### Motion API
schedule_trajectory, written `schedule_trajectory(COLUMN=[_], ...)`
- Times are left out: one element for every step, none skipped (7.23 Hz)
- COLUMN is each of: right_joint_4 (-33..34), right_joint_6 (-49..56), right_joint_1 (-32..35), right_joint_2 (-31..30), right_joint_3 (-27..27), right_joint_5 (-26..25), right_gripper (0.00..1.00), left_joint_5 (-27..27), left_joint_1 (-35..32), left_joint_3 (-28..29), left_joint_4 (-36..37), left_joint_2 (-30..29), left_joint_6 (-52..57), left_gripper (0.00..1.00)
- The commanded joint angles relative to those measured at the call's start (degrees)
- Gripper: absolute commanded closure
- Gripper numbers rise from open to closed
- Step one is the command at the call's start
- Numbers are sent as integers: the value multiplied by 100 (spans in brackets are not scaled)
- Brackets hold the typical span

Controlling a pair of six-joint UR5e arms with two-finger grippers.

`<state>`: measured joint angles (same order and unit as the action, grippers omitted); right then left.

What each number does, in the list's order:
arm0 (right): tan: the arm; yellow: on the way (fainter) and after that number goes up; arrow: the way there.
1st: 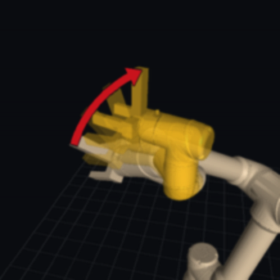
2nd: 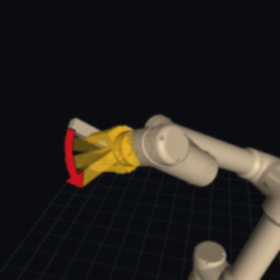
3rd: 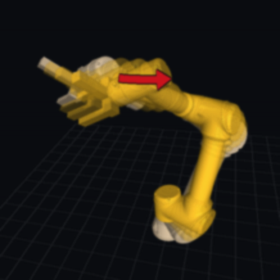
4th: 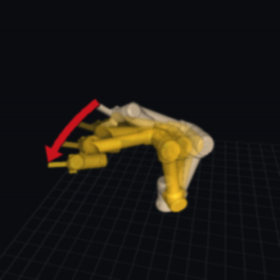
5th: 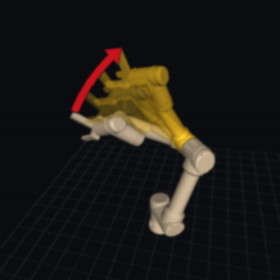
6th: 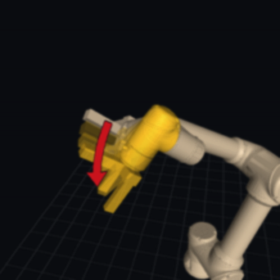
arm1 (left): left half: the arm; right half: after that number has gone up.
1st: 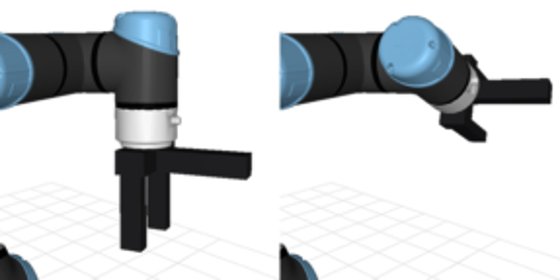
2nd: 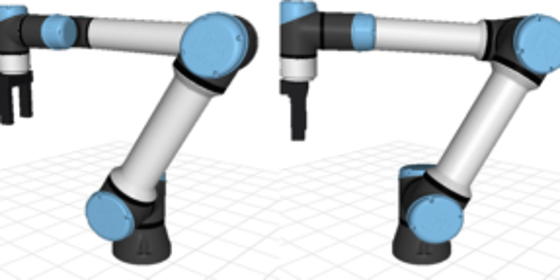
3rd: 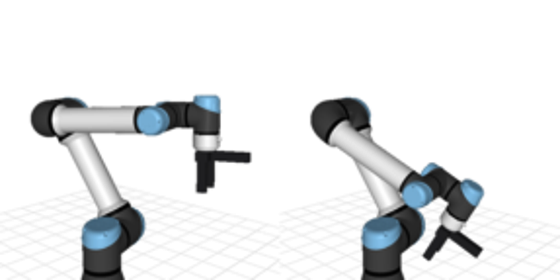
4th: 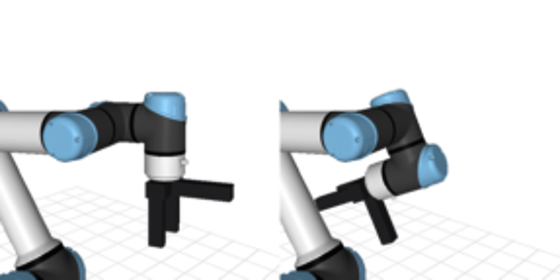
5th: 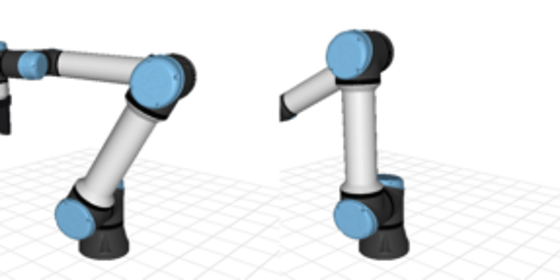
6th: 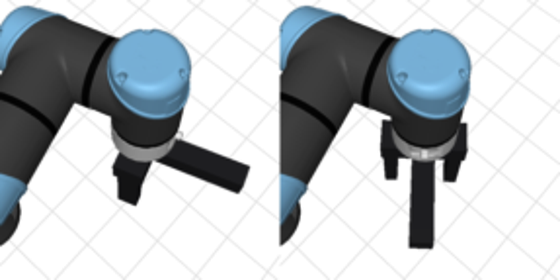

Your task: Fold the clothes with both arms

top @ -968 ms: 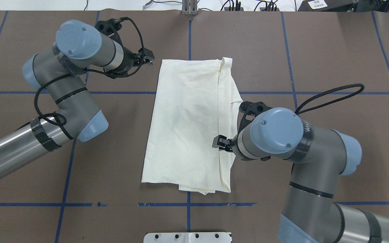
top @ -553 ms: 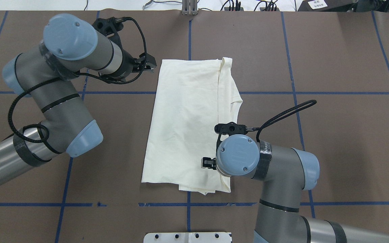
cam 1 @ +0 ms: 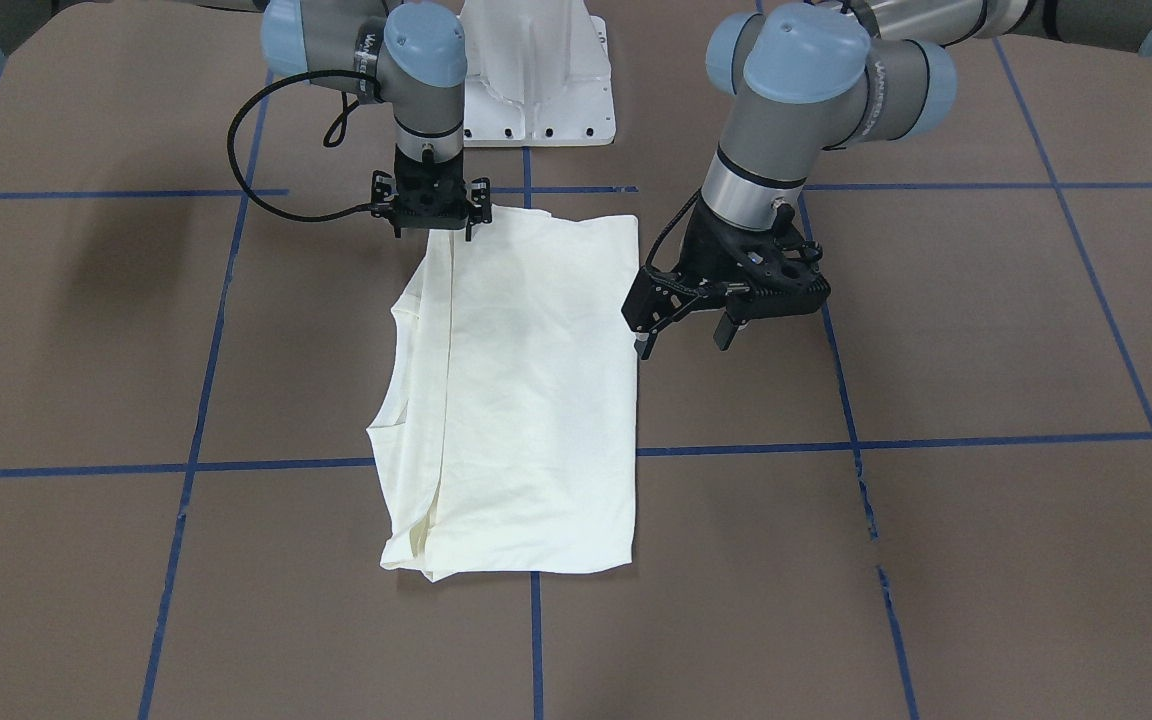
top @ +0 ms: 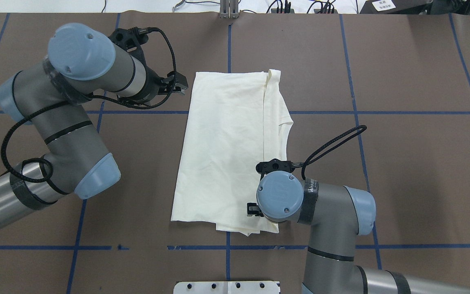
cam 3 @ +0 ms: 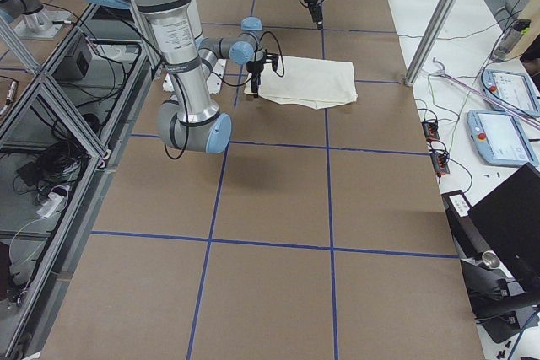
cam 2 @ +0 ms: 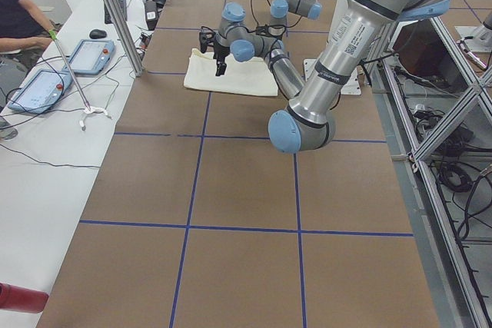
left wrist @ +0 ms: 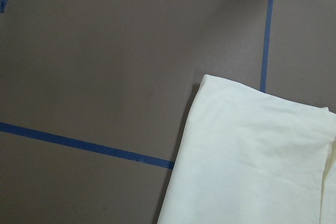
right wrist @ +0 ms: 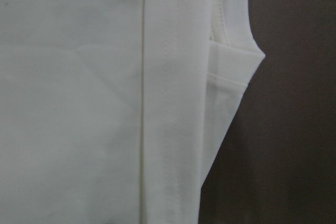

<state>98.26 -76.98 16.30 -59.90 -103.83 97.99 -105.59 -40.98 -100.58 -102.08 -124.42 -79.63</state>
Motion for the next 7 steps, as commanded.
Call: schedule_trajectory(right_joint_4=[280,299,334,448,501,667,712], right_joint_6=[138,148,191,261,297,410,499], right_joint_1=[-4,-4,5,5,14,49,118], right_joint_2=[4,-4,-5,-5,-13,-5,-13], right_joint_3=[-14,-14,-14,-14,-14,-32,-32], right_joint_5=[44,44,44,36,36,36,36], right_gripper=[0,0,0,0,0,0,0], left_joint_5=[3,3,12,12,12,21,21], left_joint_1=[19,19,37,89,98,107,107], left_joint_3=[12,12,55,56,64,64,64], left_joint_4=[-22,-22,-40,-40,-40,-40,-49], left_joint_2=[5,5,5,5,5,5,5], left_joint_6=[0,-8,-17,-35,-26,-35,-52], left_gripper=[0,0,0,0,0,0,0])
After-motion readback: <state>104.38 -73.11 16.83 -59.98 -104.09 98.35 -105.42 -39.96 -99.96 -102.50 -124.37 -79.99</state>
